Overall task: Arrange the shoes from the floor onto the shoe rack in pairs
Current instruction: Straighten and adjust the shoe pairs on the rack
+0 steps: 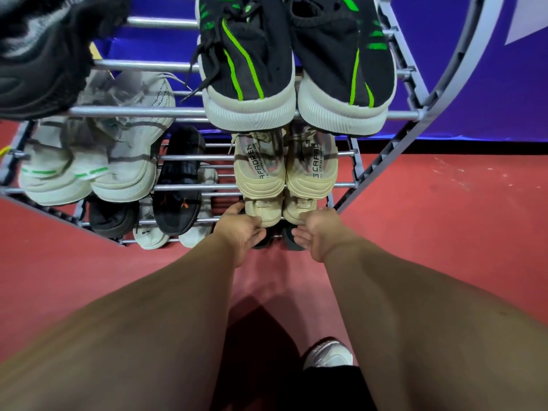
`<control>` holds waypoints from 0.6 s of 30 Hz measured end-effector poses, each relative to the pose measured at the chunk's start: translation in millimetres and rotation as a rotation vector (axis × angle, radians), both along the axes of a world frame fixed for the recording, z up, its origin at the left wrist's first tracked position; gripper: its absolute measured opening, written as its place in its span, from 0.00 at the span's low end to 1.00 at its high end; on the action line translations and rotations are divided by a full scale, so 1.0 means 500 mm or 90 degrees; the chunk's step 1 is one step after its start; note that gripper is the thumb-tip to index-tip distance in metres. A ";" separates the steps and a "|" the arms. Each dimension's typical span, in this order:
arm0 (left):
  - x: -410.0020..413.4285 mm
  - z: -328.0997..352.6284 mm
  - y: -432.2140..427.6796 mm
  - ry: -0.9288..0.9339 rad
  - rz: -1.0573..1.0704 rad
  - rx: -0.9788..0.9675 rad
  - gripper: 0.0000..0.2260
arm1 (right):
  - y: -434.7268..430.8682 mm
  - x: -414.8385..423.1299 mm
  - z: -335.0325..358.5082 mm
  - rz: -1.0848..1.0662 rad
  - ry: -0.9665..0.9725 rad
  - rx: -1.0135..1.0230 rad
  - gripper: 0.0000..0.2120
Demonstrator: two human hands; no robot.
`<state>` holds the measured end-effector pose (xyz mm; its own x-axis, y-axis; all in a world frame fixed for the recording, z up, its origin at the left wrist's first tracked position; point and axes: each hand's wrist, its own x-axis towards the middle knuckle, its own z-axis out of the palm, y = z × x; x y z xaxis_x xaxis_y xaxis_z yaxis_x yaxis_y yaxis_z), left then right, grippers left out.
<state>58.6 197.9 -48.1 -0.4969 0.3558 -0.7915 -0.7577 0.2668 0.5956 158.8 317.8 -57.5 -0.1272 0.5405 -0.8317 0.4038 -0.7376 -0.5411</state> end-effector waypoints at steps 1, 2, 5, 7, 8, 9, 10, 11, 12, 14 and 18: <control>-0.002 -0.001 0.000 0.000 0.001 -0.003 0.27 | 0.000 0.000 0.000 -0.004 -0.017 -0.012 0.08; -0.002 -0.001 -0.001 -0.002 0.002 -0.004 0.27 | 0.000 0.001 0.000 -0.007 -0.039 -0.023 0.08; 0.000 0.001 0.000 -0.004 0.003 0.003 0.28 | 0.001 0.003 -0.008 0.024 -0.074 -0.015 0.16; 0.001 0.001 0.001 -0.006 0.004 0.008 0.29 | 0.001 0.003 -0.009 0.033 -0.075 -0.002 0.18; 0.002 0.002 0.002 -0.007 0.003 0.008 0.29 | 0.001 0.005 -0.006 0.036 -0.066 -0.015 0.19; 0.002 0.004 0.002 -0.008 -0.002 0.005 0.29 | 0.000 0.007 0.003 0.041 -0.056 -0.035 0.19; 0.003 0.009 0.002 -0.009 -0.011 -0.001 0.29 | -0.001 0.011 0.016 0.059 -0.054 -0.052 0.18; 0.002 0.014 -0.001 -0.011 -0.026 -0.008 0.29 | -0.006 0.015 0.037 0.102 -0.061 -0.064 0.16; 0.000 0.021 -0.005 -0.015 -0.046 -0.016 0.29 | -0.016 0.018 0.061 0.176 -0.077 -0.091 0.13; -0.007 0.036 -0.022 -0.019 -0.093 -0.050 0.27 | -0.042 0.021 0.095 0.350 -0.128 -0.183 0.11; -0.031 0.069 -0.077 -0.012 -0.182 -0.119 0.09 | -0.105 -0.017 0.098 0.640 -0.181 -0.219 0.15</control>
